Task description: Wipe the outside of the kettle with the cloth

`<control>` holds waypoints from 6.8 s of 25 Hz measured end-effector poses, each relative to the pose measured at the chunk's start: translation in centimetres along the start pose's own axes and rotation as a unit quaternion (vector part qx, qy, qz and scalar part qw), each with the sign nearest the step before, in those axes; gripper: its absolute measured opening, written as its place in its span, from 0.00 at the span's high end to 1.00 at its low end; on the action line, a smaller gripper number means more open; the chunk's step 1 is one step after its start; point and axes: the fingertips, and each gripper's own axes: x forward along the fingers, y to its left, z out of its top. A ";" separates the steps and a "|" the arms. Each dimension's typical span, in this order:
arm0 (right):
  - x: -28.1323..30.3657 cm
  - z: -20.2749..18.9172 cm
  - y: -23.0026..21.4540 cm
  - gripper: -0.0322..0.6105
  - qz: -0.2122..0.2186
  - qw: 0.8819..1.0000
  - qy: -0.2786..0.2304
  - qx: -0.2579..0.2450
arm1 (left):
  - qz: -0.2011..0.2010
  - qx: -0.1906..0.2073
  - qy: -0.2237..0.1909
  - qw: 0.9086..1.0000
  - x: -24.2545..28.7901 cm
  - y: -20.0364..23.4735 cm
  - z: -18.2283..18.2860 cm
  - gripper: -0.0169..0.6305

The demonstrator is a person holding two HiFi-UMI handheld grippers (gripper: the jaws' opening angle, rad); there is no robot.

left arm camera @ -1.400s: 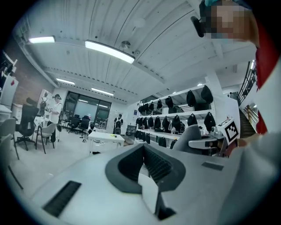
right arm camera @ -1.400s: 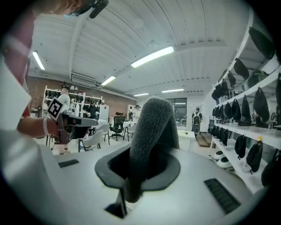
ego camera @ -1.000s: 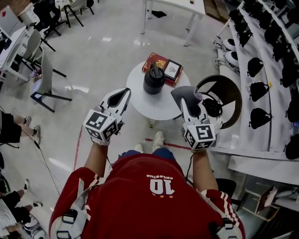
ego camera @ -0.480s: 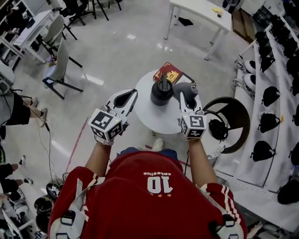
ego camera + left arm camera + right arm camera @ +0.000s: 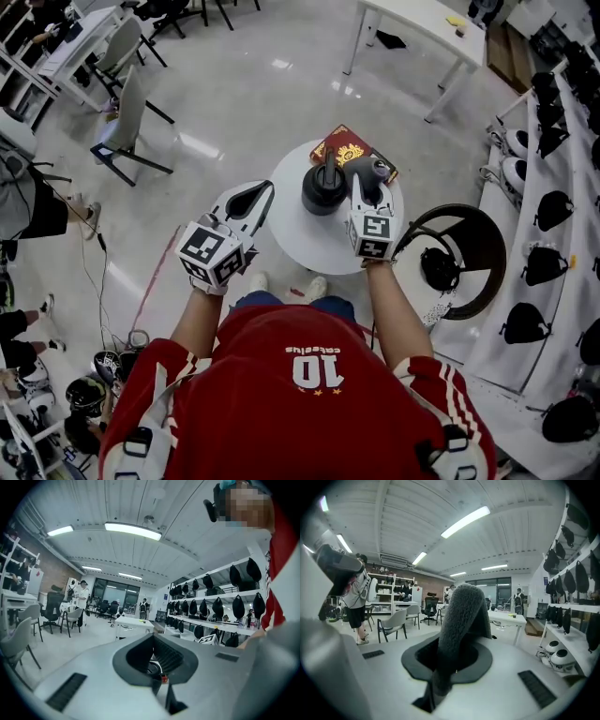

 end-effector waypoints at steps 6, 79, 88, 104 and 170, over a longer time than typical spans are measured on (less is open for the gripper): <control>2.3 -2.1 0.4 0.87 -0.031 0.999 0.023 0.014 | -0.010 0.006 0.006 1.000 -0.5 2.0 0.4 0.96; 4.5 -3.8 -1.0 0.87 0.062 0.996 0.037 0.053 | -0.008 -0.001 -0.002 1.000 3.6 3.8 1.0 0.96; 6.0 -5.3 0.0 0.87 0.110 0.991 0.051 0.051 | 0.009 -0.002 0.003 1.000 4.0 4.5 0.8 0.96; 2.0 -6.6 0.5 0.87 0.072 0.993 0.064 0.062 | -0.051 -0.001 0.009 0.999 4.3 3.3 0.7 0.96; 6.7 -3.2 13.0 0.87 0.022 0.996 0.054 0.067 | -0.094 -0.005 0.009 0.996 -3.1 15.1 1.2 0.96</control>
